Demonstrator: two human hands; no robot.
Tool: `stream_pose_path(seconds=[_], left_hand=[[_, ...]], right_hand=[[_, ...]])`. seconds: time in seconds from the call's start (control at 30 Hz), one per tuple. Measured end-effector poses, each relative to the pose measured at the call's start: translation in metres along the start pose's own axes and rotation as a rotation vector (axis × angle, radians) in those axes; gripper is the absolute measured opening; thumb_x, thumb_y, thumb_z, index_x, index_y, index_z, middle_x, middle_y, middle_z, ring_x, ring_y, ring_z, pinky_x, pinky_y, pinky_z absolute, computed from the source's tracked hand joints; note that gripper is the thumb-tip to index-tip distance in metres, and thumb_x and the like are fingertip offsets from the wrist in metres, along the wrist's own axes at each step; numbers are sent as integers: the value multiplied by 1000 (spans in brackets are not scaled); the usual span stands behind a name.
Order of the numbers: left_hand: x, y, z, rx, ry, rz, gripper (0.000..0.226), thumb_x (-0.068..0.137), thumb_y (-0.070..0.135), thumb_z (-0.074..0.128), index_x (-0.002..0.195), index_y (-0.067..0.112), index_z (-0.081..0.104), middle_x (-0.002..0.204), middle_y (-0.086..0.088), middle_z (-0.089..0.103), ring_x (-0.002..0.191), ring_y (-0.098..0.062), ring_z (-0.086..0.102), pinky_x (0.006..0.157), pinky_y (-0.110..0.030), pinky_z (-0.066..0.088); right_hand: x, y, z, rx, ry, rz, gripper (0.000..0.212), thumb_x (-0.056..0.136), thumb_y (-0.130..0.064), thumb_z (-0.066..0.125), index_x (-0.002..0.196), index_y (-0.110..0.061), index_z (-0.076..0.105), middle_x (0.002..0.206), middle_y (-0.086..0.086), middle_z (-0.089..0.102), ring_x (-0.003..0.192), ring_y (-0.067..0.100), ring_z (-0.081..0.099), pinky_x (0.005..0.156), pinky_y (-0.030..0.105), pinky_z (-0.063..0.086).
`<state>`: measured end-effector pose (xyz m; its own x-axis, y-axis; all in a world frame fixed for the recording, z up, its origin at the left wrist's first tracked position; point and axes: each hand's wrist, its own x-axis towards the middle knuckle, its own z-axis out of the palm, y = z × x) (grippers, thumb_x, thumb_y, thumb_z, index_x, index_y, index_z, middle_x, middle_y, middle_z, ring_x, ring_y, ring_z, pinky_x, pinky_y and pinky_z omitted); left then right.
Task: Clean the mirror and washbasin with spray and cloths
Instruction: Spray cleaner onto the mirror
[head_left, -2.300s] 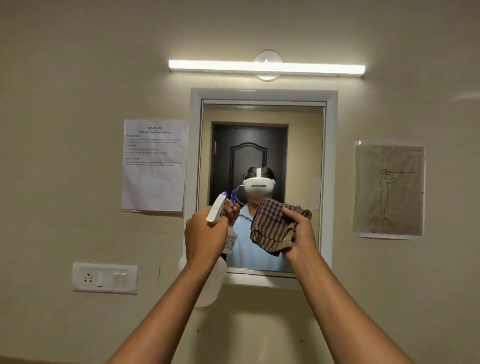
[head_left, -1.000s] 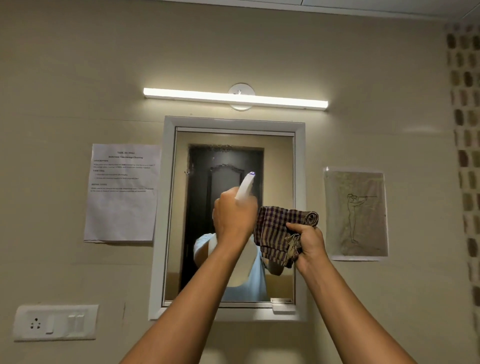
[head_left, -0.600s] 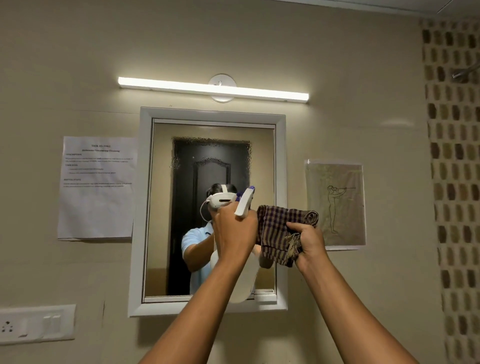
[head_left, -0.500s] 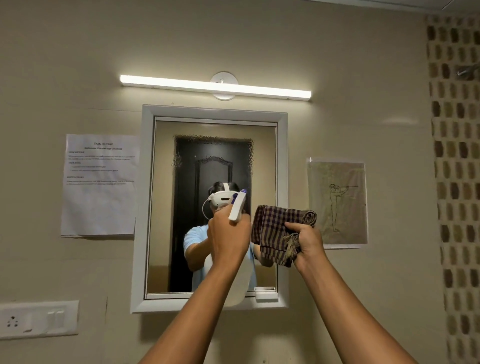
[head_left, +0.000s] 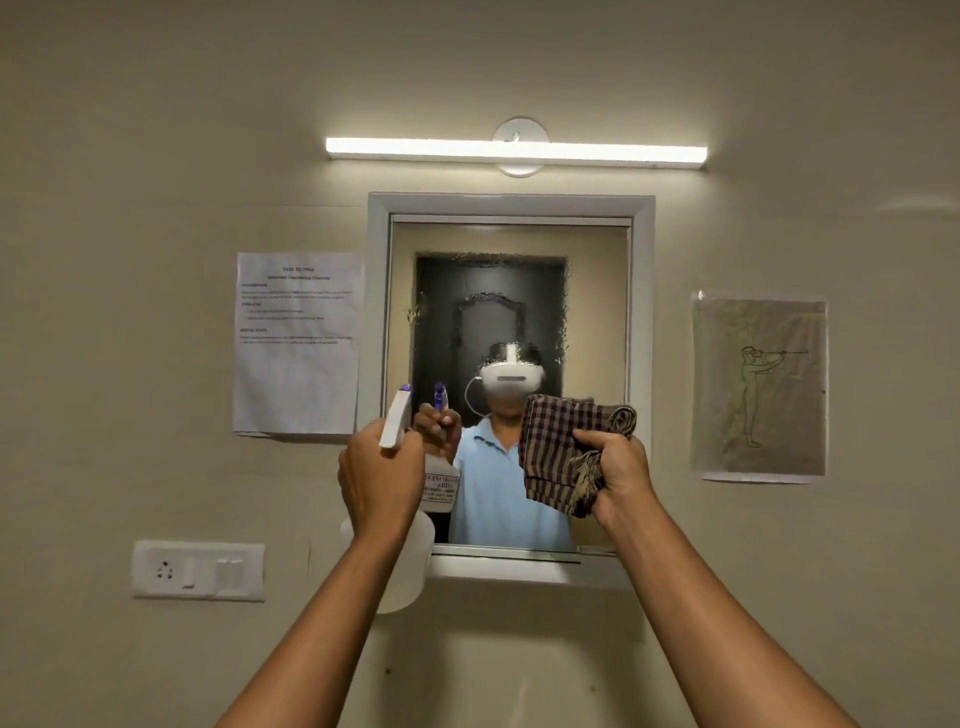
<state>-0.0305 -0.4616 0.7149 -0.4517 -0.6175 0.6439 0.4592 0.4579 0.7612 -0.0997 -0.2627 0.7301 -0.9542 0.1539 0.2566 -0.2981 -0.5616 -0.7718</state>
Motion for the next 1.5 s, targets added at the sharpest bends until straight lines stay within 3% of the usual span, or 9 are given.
stream_pose_path(seconds=[0.17,0.37,0.6,0.7,0.83,1.0,1.17,1.33,1.5], left_hand=[[-4,-23,-19,57,-10,-66,14,88,12,58,79,4,64,64,-7,56,58,-18,54,47,-20,36],[-33,-33,-7,41,-96,-73,8,90,14,62,83,15,62,66,-2,58,62,-18,62,53,-25,51],[-78,-15,41,-6,-211,-68,8,88,10,60,81,7,64,56,5,51,49,-11,48,41,-8,32],[-95,-7,64,6,-279,-47,9,87,14,60,79,17,64,61,3,58,57,-13,55,49,-21,38],[-119,2,86,9,-330,12,19,83,14,58,64,13,61,56,-2,55,51,-17,48,44,-29,35],[-142,-6,100,-3,-381,8,15,86,19,59,74,16,67,64,-7,62,61,-24,60,54,-44,51],[-139,-29,79,-16,-300,-74,16,88,19,60,73,19,65,62,-1,60,61,-20,59,58,-43,54],[-117,-54,33,3,-185,-148,26,86,11,60,60,17,57,52,0,50,51,-18,46,48,-28,36],[-91,-84,-13,102,-72,-184,30,85,13,59,56,13,52,51,-7,48,49,-25,48,47,-36,41]], right_hand=[[-3,16,4,-14,9,24,35,82,8,56,115,-1,64,105,20,72,96,39,70,84,59,56],[-6,18,-14,-39,59,40,37,83,7,57,118,-2,63,107,21,71,95,39,70,80,56,58],[-10,0,-52,-33,122,3,32,83,9,55,113,4,65,101,24,71,87,39,71,77,59,58],[-10,-8,-70,-23,149,-2,31,84,11,54,112,4,65,91,20,72,77,34,71,68,50,61],[-9,-16,-90,-29,181,-13,30,83,11,55,111,7,64,92,22,71,79,36,71,66,48,61],[-7,-21,-107,-25,200,-11,30,82,12,55,110,7,65,92,22,71,79,35,71,61,45,61],[-10,-11,-107,-23,178,16,31,84,11,54,113,5,64,97,22,71,80,34,70,65,45,61],[-16,7,-95,-29,149,44,30,84,10,55,112,6,65,96,22,71,79,35,71,63,47,61],[-21,20,-90,-22,156,58,34,82,9,56,114,7,64,105,25,70,87,38,71,72,53,60]])
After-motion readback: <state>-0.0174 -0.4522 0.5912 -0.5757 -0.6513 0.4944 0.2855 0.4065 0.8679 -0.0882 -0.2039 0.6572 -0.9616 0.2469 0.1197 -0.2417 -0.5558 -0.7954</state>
